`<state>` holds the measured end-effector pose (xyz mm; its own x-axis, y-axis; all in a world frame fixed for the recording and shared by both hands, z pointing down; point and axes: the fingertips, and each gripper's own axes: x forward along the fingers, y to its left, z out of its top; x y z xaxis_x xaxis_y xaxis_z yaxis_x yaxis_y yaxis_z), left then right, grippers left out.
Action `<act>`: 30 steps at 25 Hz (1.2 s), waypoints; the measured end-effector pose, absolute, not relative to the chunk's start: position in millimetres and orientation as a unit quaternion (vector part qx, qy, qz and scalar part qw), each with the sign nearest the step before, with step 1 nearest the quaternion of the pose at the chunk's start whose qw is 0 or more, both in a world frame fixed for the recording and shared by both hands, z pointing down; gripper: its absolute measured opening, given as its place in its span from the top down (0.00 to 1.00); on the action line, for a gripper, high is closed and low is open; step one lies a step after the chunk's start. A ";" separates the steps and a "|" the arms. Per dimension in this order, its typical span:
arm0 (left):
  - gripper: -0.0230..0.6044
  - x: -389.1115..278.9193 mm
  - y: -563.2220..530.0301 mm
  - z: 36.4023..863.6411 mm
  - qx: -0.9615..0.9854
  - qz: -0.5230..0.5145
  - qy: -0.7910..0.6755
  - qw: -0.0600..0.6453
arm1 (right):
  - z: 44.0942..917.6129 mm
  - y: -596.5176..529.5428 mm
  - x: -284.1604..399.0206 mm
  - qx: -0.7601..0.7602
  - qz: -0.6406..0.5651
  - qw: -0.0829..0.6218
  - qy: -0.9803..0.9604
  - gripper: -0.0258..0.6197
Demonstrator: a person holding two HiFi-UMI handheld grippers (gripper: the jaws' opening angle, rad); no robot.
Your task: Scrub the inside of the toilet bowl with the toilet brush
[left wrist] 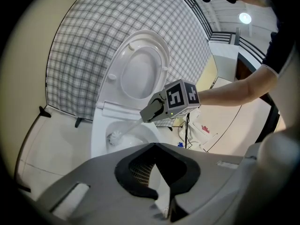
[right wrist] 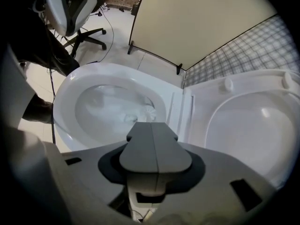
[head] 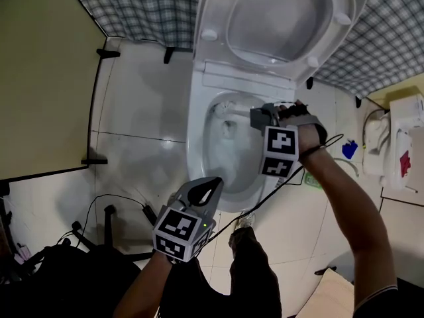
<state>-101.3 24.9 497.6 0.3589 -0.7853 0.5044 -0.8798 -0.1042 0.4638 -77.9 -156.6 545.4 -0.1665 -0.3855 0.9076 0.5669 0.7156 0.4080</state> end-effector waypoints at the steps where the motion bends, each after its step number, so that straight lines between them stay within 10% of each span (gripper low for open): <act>1: 0.95 -101.4 24.9 497.4 0.740 0.066 -0.563 0.362 | 545.7 -152.4 -81.6 -0.067 -0.365 0.637 -0.675 0.69; 30: 0.95 -51.3 -14.5 476.8 0.782 0.131 -0.522 0.314 | 441.2 -80.1 102.5 0.125 -0.005 0.478 -0.870 0.69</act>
